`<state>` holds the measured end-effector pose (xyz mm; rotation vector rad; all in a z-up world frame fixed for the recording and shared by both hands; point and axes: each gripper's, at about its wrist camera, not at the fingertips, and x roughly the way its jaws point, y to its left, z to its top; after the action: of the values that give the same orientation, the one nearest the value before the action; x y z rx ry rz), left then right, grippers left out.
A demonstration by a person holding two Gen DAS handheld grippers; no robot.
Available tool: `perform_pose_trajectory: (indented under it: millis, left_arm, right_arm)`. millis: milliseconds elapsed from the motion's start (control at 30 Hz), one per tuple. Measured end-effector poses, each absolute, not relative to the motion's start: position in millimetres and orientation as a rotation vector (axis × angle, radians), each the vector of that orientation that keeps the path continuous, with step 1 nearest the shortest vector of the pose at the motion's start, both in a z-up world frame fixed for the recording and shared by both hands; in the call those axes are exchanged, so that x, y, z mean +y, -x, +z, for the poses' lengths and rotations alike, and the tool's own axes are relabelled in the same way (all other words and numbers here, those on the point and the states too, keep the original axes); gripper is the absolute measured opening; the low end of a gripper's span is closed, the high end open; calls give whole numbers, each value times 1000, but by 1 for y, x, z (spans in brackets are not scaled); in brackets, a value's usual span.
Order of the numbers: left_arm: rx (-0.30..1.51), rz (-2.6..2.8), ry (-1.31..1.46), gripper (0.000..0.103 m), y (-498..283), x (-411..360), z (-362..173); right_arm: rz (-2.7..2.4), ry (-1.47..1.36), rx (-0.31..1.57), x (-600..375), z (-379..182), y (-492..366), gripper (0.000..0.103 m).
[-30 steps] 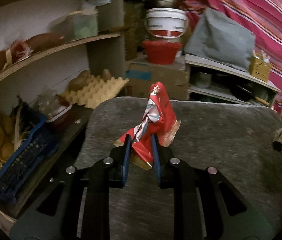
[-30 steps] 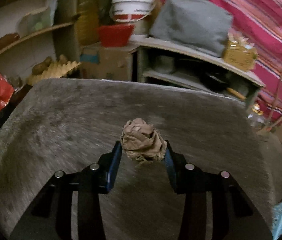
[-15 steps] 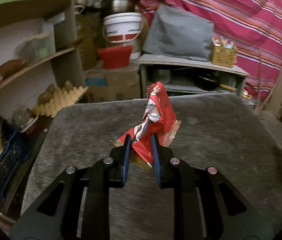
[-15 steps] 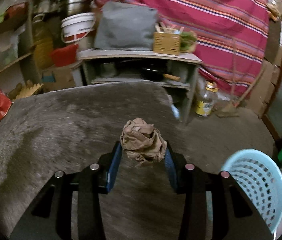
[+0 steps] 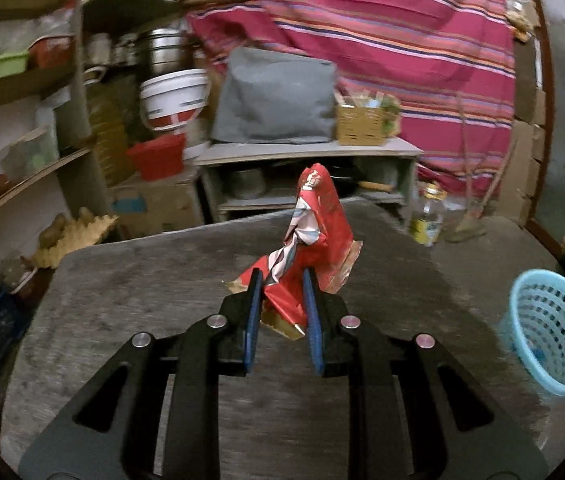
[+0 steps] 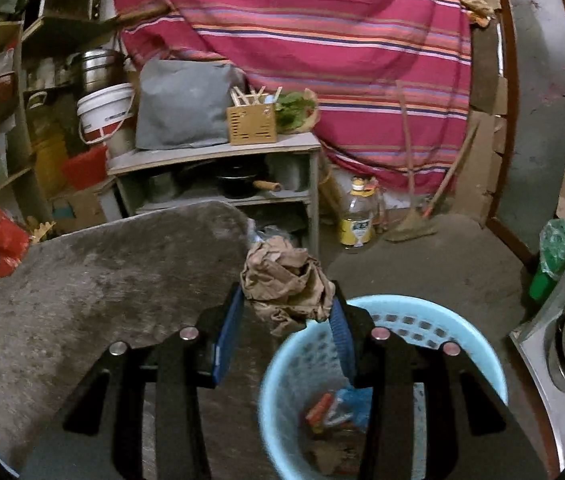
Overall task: Collect trash
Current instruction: 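Carry the red wrapper and brown paper ball over the basket and open both tools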
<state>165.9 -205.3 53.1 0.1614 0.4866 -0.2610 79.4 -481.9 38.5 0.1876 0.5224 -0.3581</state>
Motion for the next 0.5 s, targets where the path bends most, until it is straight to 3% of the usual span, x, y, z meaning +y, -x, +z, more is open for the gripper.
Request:
perform_pose_trajectory:
  millis: [500]
  left_arm:
    - [531,-617,-217,20,-104,-365,11]
  right_arm:
    - [-522,-281,548,-569,12,-24,43]
